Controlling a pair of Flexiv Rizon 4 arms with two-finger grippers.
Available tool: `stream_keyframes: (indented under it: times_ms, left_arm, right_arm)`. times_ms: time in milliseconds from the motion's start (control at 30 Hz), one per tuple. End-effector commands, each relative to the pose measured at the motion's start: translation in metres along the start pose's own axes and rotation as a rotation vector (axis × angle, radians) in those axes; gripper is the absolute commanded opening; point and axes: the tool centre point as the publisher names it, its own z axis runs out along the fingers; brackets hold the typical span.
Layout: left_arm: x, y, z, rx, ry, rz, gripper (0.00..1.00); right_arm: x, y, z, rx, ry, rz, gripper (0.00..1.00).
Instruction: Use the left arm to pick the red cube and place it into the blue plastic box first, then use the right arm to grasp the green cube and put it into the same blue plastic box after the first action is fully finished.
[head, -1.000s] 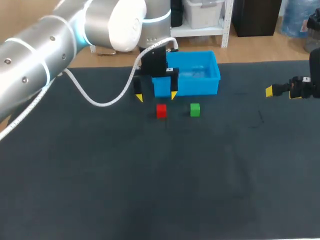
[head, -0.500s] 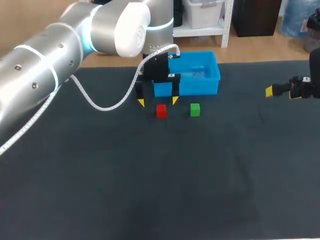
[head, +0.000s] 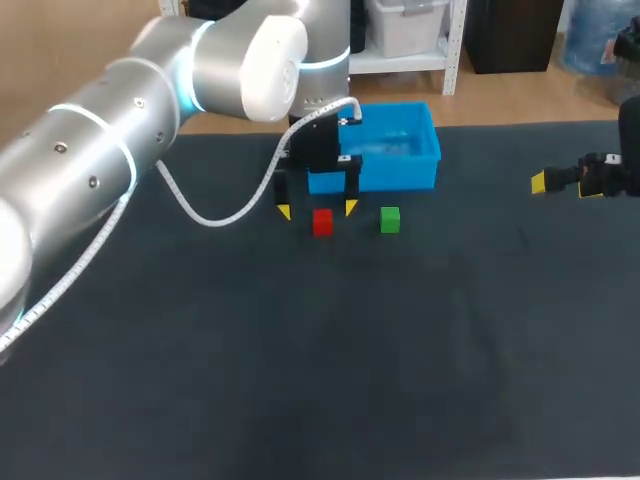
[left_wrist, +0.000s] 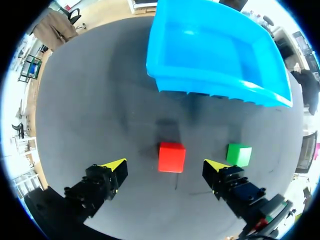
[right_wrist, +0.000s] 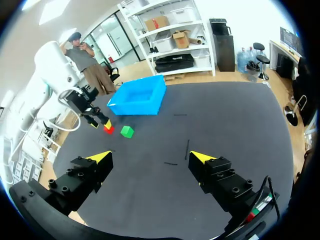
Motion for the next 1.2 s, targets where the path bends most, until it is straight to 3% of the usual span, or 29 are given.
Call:
stream_keyframes:
  times_ms: [33,433,1200]
  left_arm:
    - [-0.008,-0.006,0.004,-0.011,0.032,0.002,1.0]
    - [-0.001,-0.005,0.024,-0.031,0.055,0.011,1.0]
    - [-0.014,-0.002,0.042,-0.018,0.057,-0.038,1.0]
  right_arm:
    - [0.0,0.0,0.0,0.001,0.001,0.0,1.0]
    - [0.0,0.0,0.0,0.001,0.001,0.0,1.0]
    - [0.0,0.0,0.0,0.001,0.001,0.0,1.0]
